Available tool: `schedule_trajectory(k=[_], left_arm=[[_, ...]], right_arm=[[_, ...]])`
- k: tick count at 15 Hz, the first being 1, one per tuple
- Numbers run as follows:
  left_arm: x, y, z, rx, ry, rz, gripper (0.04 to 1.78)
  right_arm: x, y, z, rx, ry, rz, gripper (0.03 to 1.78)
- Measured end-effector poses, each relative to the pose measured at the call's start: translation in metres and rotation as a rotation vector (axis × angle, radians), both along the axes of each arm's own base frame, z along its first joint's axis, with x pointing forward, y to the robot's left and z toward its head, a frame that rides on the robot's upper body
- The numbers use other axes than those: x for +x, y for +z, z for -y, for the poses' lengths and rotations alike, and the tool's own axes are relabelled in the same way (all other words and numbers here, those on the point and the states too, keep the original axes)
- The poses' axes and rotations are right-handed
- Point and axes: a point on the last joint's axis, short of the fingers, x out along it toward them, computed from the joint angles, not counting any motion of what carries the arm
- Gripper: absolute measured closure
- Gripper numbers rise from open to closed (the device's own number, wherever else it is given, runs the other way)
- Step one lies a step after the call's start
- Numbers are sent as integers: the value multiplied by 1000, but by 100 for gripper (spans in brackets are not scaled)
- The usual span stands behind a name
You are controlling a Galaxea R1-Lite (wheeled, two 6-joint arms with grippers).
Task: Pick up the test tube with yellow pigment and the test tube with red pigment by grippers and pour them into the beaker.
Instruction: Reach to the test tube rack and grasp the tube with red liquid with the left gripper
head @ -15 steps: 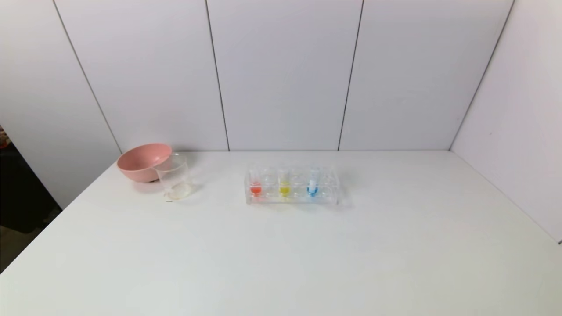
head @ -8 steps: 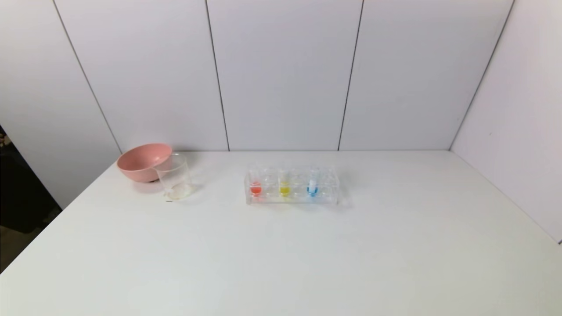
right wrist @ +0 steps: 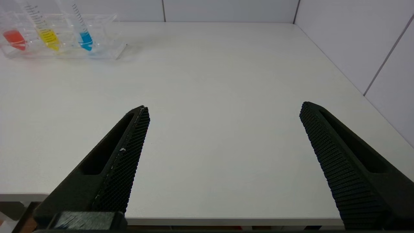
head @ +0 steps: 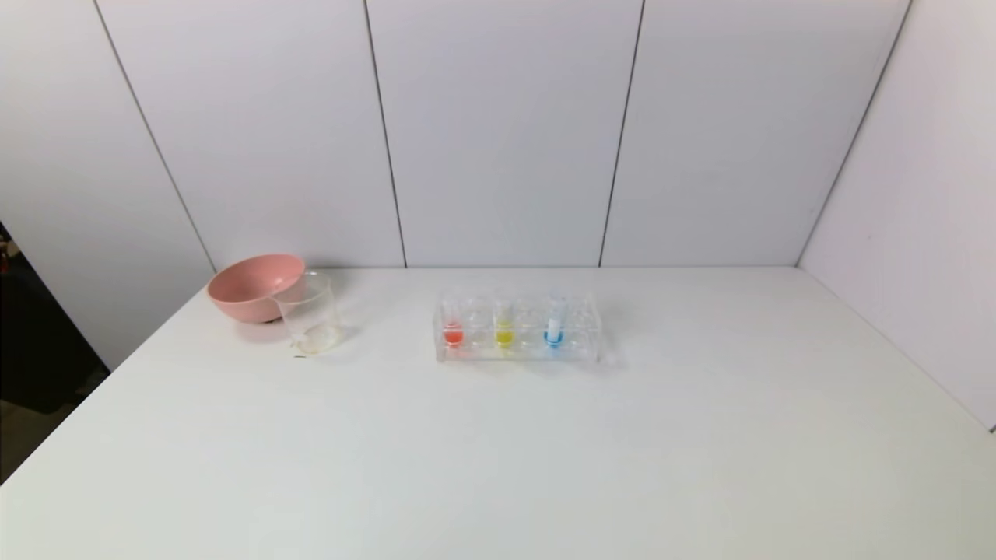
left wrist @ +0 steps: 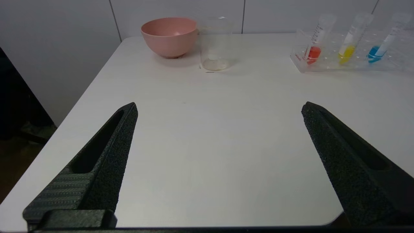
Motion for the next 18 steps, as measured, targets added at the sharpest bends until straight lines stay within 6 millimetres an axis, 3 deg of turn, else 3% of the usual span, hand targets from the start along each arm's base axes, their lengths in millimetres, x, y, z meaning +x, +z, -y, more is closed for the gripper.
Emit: schedule_trajectory(k=[4, 7, 14, 18], left_arm=[[9, 38, 1, -18, -59, -3, 5], [30, 65, 2, -37, -79, 1, 5], [109, 108, 6, -74, -139, -22, 5], [164, 111, 18, -86, -178, -54, 5]], right_arm=[[0, 0, 0, 0, 0, 0, 11], [0, 0, 0, 0, 0, 0, 11], [0, 0, 0, 0, 0, 0, 11], [0, 0, 0, 0, 0, 0, 11]])
